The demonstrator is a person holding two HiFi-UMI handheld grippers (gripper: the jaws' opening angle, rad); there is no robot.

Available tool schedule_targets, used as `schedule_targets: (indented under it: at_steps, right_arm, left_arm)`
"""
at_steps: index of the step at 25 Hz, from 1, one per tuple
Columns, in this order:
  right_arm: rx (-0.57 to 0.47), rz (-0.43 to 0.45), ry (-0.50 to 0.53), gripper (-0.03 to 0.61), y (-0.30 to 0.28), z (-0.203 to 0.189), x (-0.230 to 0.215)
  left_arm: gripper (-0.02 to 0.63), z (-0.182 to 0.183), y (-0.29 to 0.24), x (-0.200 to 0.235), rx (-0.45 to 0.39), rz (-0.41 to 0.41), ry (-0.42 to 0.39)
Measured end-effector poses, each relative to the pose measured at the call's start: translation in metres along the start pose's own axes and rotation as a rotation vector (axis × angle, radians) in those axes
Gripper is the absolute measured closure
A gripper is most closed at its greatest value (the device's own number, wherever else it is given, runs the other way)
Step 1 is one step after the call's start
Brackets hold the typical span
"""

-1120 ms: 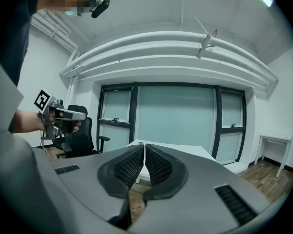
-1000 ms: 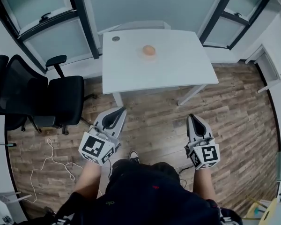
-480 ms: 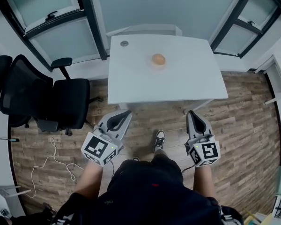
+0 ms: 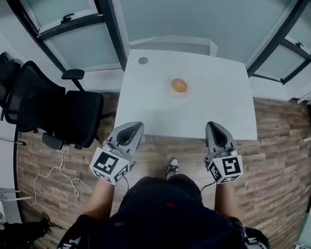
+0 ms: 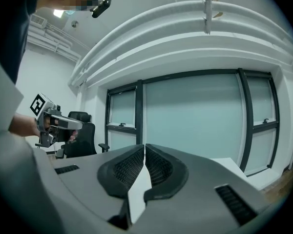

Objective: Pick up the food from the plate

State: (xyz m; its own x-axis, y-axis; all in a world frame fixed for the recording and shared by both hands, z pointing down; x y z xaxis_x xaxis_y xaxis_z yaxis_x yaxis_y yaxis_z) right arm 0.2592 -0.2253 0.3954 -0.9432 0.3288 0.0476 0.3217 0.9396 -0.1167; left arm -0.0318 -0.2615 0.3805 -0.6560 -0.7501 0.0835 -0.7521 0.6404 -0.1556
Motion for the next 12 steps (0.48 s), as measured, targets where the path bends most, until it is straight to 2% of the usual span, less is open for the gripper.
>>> schedule_targets:
  at_steps: [3, 7, 12]
  right_arm:
    - [0.02, 0.039, -0.017, 0.554, -0.024, -0.006, -0.039]
    - [0.096, 0.092, -0.067, 0.554, -0.058, -0.025, -0.085]
    - [0.138, 0.131, -0.071, 0.552, -0.1, -0.038, -0.108]
  left_arm:
    - [0.594, 0.002, -0.035, -0.001, 0.015, 0.061, -0.013]
    - [0.594, 0.0, -0.073, -0.005, 0.048, 0.12, -0.002]
    - [0.594, -0.005, -0.093, 0.002, 0.077, 0.15, 0.015]
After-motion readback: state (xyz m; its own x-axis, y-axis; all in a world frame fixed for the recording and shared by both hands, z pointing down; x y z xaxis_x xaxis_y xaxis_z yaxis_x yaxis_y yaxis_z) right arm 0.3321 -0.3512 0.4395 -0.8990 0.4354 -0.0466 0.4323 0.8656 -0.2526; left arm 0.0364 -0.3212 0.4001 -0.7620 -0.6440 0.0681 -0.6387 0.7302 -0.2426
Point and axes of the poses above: the fingertips, and each gripper's own axes: y backward along the fingers, x to its left, z out of its top, the point moved 7 cm from there along y, backward along the fingers, and after that the axes turned 1 degree about y, right-handed, at the moved point
